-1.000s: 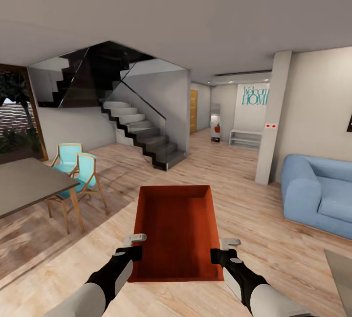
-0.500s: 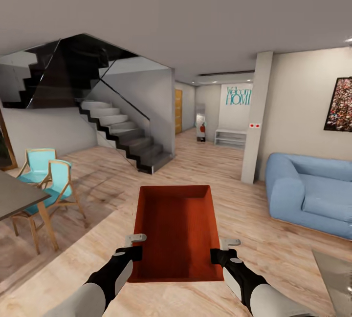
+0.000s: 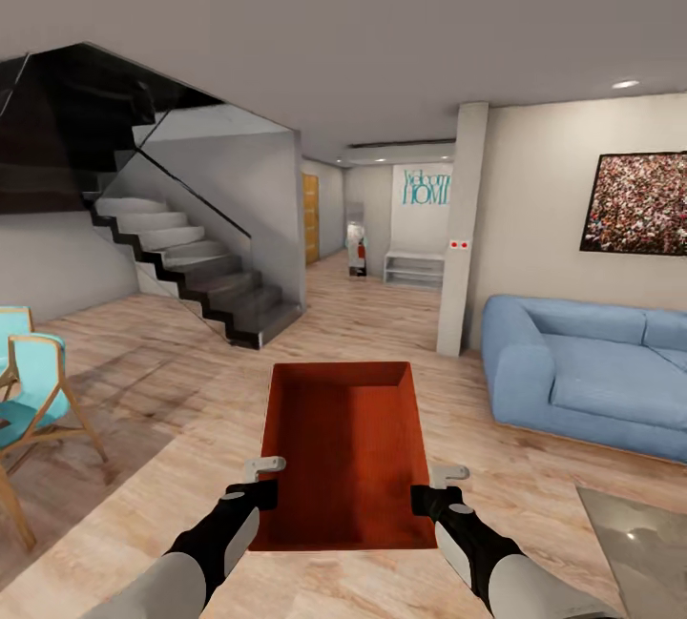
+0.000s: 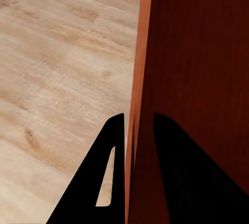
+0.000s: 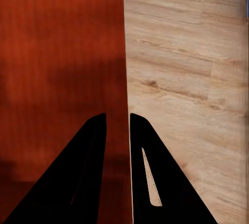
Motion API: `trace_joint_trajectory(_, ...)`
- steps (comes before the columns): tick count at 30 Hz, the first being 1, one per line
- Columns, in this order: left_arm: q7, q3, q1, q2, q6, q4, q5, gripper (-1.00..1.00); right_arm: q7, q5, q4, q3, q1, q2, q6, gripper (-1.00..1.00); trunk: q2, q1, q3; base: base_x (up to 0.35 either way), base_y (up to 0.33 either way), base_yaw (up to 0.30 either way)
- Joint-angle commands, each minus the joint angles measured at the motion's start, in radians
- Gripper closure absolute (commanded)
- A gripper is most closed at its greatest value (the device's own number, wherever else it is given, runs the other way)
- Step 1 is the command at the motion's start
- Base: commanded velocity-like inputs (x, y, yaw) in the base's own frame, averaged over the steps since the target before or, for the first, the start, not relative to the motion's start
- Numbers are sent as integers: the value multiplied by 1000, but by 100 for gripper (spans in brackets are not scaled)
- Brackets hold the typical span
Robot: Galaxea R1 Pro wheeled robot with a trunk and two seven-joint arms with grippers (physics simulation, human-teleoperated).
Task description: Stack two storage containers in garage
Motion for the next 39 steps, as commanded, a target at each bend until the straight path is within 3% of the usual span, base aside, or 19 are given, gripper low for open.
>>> trace_joint_trajectory(1,12,2,1,2,7,-4,-10,100,-86,-5,1,-23,-1,-3,-3,100,-1,1,0,322,0,-247)
trace_joint_trajectory(39,12,3,1,2,7,-4,-10,100,-88,-2,1,-21,-1,-3,-13,100,-1,1,0,322,0,-14)
